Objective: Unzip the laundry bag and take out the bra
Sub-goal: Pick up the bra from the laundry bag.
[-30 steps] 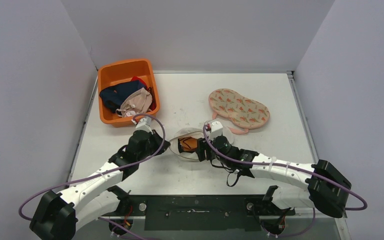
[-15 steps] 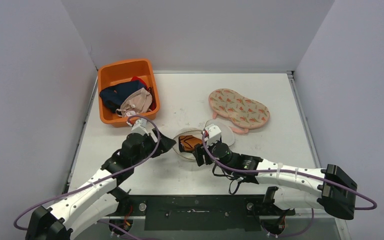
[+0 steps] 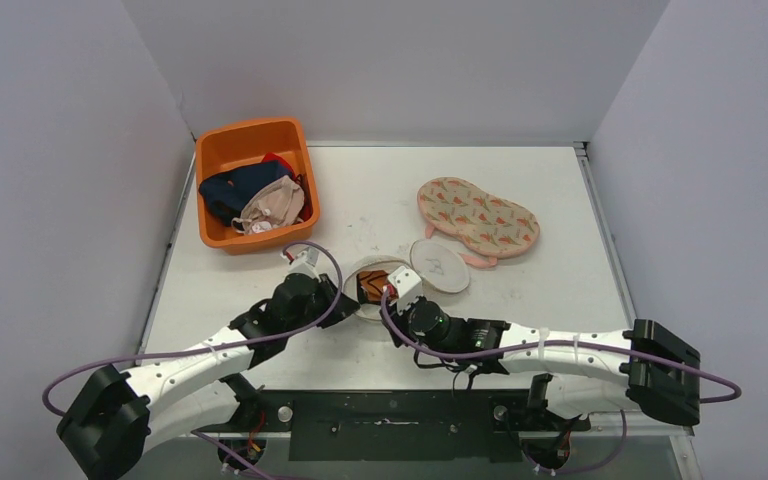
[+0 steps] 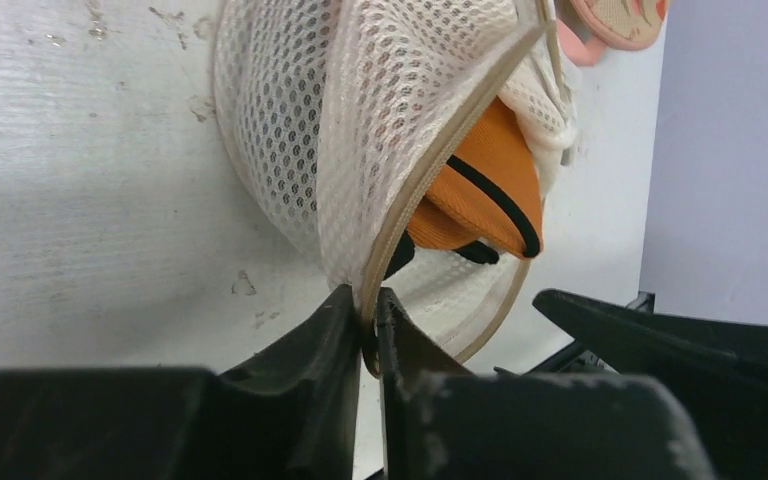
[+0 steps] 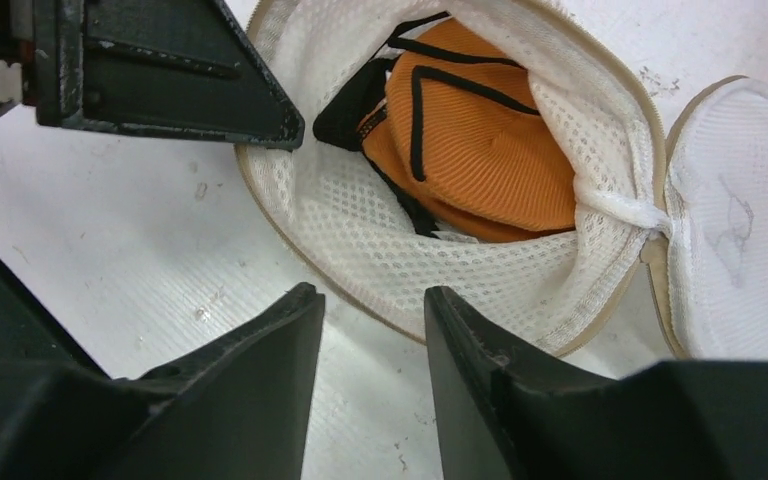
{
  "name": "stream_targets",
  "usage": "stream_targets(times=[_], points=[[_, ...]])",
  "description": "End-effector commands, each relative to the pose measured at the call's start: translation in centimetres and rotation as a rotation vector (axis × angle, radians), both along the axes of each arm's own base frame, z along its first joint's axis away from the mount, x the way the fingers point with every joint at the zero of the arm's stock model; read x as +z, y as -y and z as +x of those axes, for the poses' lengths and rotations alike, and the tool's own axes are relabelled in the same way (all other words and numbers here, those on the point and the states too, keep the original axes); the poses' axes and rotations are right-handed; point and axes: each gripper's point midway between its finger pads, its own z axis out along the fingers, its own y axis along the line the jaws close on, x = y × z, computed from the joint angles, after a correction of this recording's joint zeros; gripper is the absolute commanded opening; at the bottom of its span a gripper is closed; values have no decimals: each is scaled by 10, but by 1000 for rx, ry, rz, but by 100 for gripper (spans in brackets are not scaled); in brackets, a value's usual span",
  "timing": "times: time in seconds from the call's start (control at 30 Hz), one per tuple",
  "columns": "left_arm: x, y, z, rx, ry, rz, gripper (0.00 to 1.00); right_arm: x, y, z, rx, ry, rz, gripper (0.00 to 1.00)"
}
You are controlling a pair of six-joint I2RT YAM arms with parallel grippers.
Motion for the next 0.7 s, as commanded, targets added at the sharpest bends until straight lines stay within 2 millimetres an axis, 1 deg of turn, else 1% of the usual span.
stream_targets(times=[0.0,0.03,0.1,0.17,0.27,0.37,0.5,0.57,0.67], points=[[3,-6,10,40,57,34,5,38,-7,13,-44,99,65,48],[2,-8,10,42,61,45,0,42,-6,15,-48,118,65,53],[0,-12,9,44,65,68,0,49,-9,21,-54,156,66,63],[-1,-16,9,43,76,83,0,53,-12,27,-46,200,33,67],[-1,-20,9,44,90,107,0,56,-21,33,-27,231,-11,71],[-3,-21,8,36,97,119,0,60,-33,38,3,253,-34,72],[-10,-23,6,27,93,136,0,55,-50,46,55,248,-58,71],[-13,-23,5,23,87,139,0,42,-54,52,68,221,-99,69],[-15,-26,3,30,92,136,0,27,-56,55,92,188,-125,66]])
